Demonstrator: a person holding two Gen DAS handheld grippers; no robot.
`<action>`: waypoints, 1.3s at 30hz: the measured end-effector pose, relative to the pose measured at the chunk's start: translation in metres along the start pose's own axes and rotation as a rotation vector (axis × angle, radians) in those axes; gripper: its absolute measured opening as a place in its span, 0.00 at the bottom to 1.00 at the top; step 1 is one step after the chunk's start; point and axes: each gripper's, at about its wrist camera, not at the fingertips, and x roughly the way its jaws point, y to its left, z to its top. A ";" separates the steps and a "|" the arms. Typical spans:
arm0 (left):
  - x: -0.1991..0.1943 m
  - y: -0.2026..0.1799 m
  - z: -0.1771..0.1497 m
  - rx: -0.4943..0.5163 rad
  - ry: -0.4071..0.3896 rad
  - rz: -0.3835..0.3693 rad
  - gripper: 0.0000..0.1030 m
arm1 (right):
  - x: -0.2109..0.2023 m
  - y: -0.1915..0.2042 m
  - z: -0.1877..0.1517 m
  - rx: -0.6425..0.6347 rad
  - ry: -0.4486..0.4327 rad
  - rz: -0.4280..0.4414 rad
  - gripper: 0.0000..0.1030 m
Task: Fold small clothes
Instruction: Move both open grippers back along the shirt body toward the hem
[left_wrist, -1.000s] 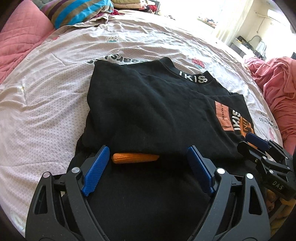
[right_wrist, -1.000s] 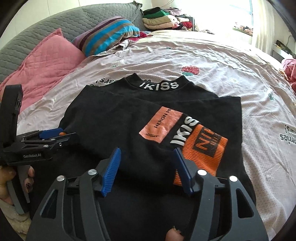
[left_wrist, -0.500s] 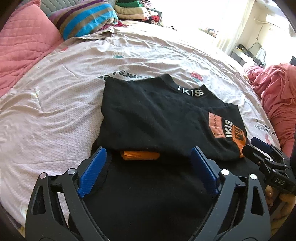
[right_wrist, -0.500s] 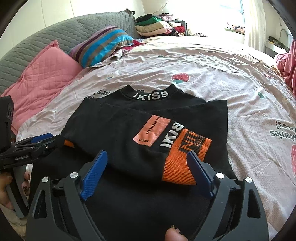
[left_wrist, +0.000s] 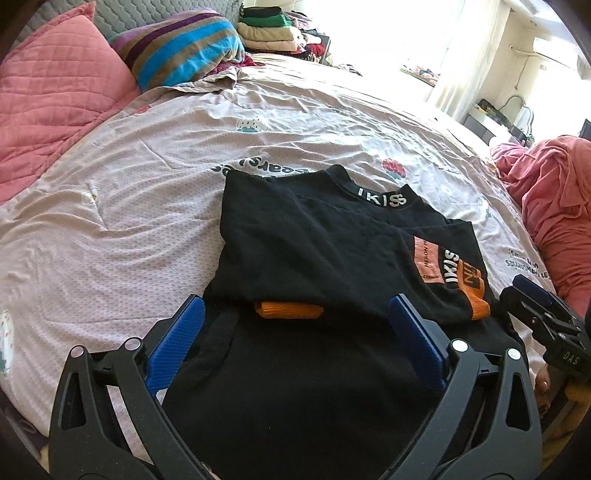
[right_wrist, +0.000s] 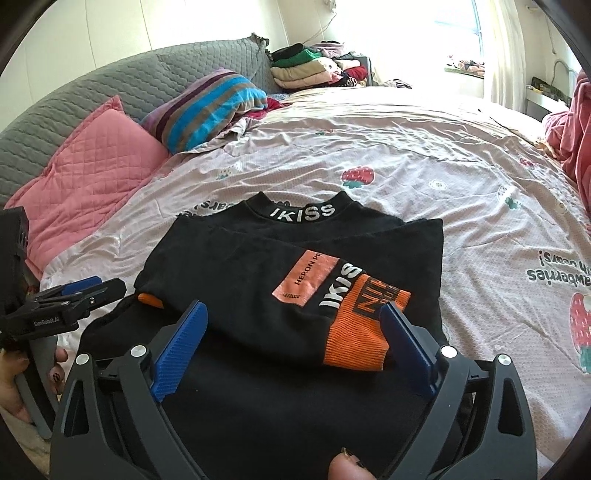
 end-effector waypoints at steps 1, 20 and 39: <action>-0.002 0.000 0.000 0.002 -0.003 0.001 0.91 | -0.001 0.000 0.000 0.000 -0.001 0.000 0.91; -0.032 0.000 -0.012 0.020 -0.036 0.022 0.91 | -0.029 0.003 -0.008 -0.018 -0.024 -0.021 0.91; -0.052 0.002 -0.043 0.051 -0.015 0.066 0.91 | -0.051 0.002 -0.033 -0.013 -0.004 -0.032 0.91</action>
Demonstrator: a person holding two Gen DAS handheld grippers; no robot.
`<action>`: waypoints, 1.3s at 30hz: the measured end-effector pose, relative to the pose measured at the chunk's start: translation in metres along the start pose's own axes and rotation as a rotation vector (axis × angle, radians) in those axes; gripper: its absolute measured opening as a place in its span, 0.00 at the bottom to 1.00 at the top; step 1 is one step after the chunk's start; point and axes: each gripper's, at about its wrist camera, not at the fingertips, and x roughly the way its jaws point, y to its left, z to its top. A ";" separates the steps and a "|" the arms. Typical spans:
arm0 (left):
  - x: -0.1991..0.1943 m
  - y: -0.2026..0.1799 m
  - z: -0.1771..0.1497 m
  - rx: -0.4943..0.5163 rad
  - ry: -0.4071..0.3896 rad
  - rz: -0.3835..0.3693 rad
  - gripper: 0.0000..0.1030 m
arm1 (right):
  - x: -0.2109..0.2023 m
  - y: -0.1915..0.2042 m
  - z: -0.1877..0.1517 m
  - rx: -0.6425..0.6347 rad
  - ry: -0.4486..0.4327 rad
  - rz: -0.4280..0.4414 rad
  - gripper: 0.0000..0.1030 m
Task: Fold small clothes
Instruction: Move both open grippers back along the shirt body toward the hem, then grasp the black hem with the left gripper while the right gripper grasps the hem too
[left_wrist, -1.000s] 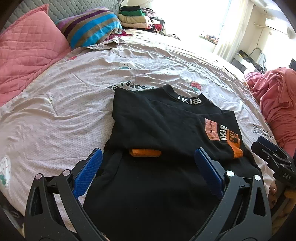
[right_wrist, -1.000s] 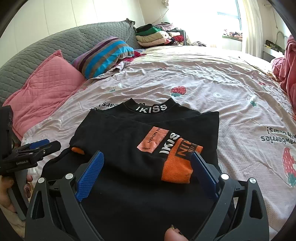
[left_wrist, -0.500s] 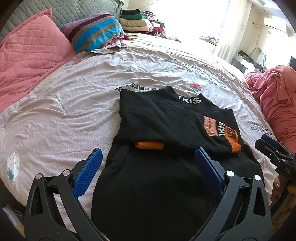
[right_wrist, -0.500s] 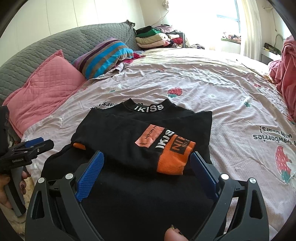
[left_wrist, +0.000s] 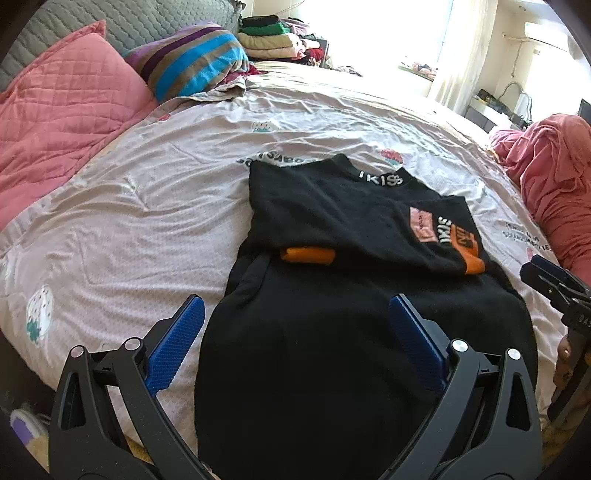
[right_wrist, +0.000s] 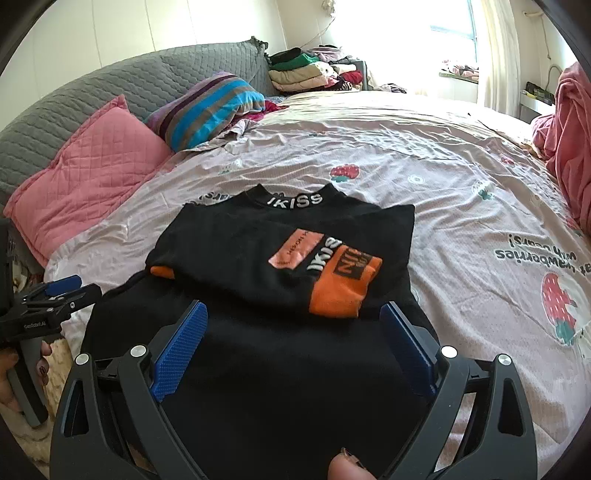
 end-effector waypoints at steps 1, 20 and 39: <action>0.000 0.001 -0.002 0.000 0.002 0.003 0.91 | 0.000 0.000 -0.002 -0.001 0.002 -0.001 0.91; -0.017 0.029 -0.037 -0.058 0.024 0.026 0.91 | -0.009 0.006 -0.030 -0.023 0.047 -0.002 0.91; -0.032 0.061 -0.098 -0.089 0.121 0.016 0.77 | -0.020 -0.008 -0.060 -0.008 0.091 -0.025 0.91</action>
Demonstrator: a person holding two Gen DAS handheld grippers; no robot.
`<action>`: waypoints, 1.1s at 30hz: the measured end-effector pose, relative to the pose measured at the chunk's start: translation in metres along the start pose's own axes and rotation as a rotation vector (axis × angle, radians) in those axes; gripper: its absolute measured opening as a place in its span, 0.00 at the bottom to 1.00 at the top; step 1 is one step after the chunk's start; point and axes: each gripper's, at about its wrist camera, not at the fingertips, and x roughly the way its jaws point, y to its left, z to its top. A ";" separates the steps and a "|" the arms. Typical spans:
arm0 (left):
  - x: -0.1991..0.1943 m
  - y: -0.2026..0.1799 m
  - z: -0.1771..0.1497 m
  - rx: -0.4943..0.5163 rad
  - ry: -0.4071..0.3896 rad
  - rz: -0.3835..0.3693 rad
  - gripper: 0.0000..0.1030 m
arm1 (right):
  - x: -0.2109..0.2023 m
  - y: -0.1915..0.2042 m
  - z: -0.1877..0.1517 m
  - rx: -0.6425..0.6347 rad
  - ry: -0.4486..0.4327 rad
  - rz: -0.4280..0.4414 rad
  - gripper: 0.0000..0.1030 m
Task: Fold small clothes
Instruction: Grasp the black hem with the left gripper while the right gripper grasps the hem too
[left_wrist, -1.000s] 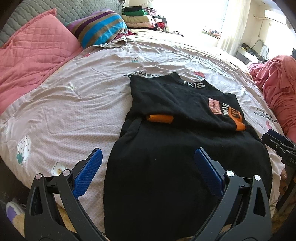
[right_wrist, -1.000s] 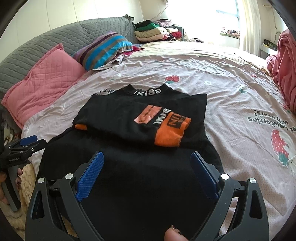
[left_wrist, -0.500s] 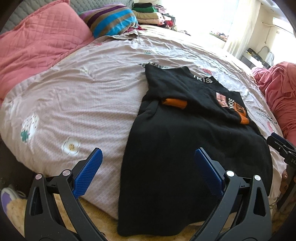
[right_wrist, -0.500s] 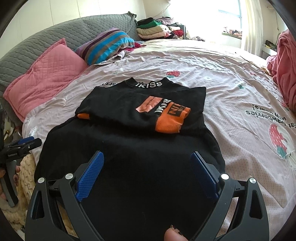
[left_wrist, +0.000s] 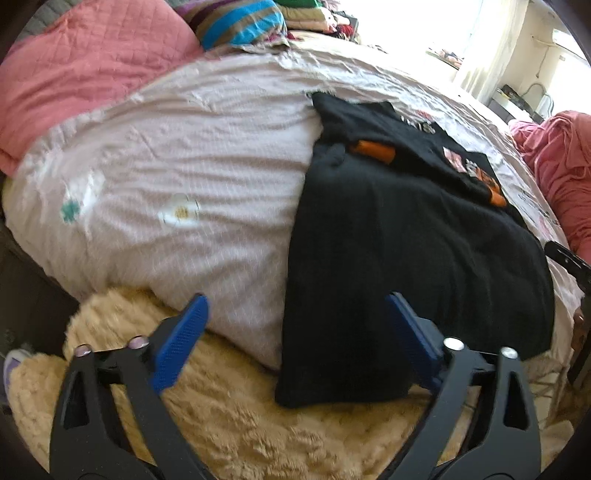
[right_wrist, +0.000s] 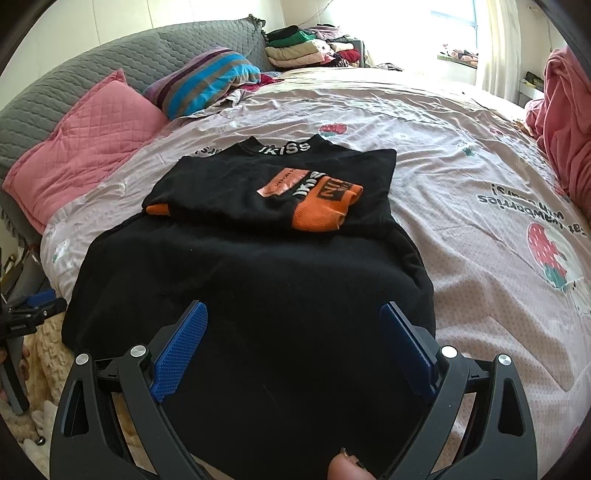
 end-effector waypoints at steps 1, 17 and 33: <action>0.001 0.001 -0.002 -0.001 0.007 -0.011 0.67 | -0.001 0.000 -0.002 -0.002 0.004 -0.001 0.91; 0.029 -0.002 -0.018 -0.012 0.116 -0.138 0.22 | -0.016 -0.019 -0.049 -0.002 0.122 -0.007 0.91; 0.030 0.010 -0.020 -0.049 0.103 -0.182 0.21 | -0.032 -0.048 -0.097 0.100 0.285 0.038 0.74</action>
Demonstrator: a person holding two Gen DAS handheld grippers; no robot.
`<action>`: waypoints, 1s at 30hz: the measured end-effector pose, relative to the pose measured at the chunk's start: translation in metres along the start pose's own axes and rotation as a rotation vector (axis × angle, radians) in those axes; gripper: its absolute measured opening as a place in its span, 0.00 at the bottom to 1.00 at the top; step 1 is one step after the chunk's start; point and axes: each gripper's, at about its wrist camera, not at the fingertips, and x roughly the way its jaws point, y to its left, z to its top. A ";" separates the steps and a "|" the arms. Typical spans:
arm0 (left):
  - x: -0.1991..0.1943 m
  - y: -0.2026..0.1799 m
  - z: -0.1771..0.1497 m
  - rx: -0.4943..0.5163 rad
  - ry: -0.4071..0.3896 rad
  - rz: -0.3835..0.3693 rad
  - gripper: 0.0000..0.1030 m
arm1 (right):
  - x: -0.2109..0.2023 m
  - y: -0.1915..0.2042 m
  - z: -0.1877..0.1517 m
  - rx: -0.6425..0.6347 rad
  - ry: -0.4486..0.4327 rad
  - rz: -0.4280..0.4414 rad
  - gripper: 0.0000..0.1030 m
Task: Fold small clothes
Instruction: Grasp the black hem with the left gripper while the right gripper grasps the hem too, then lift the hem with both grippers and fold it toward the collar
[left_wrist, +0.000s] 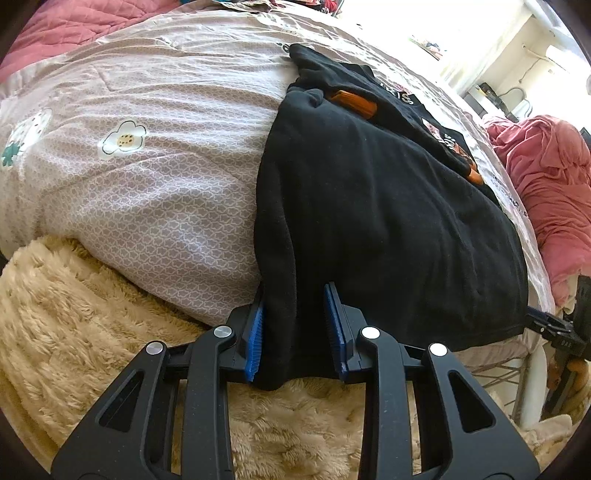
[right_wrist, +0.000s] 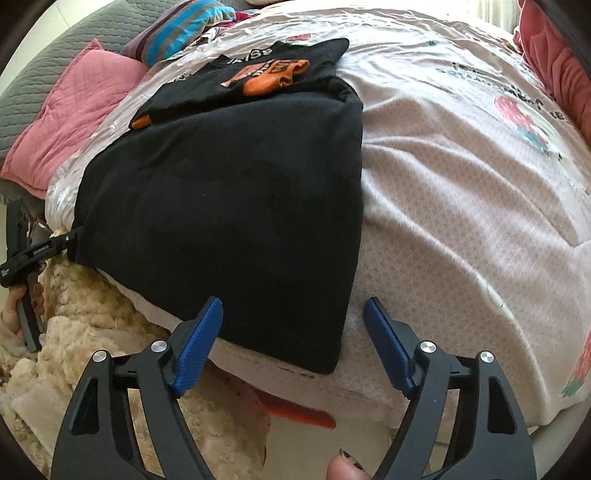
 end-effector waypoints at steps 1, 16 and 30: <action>0.000 0.001 0.000 -0.004 -0.001 -0.006 0.22 | 0.001 0.001 0.000 -0.004 0.000 -0.004 0.73; -0.021 -0.007 0.002 0.004 -0.044 0.015 0.03 | -0.028 -0.004 0.010 -0.065 -0.125 0.080 0.06; -0.067 -0.011 0.034 -0.027 -0.148 -0.108 0.02 | -0.085 -0.007 0.050 -0.039 -0.378 0.185 0.05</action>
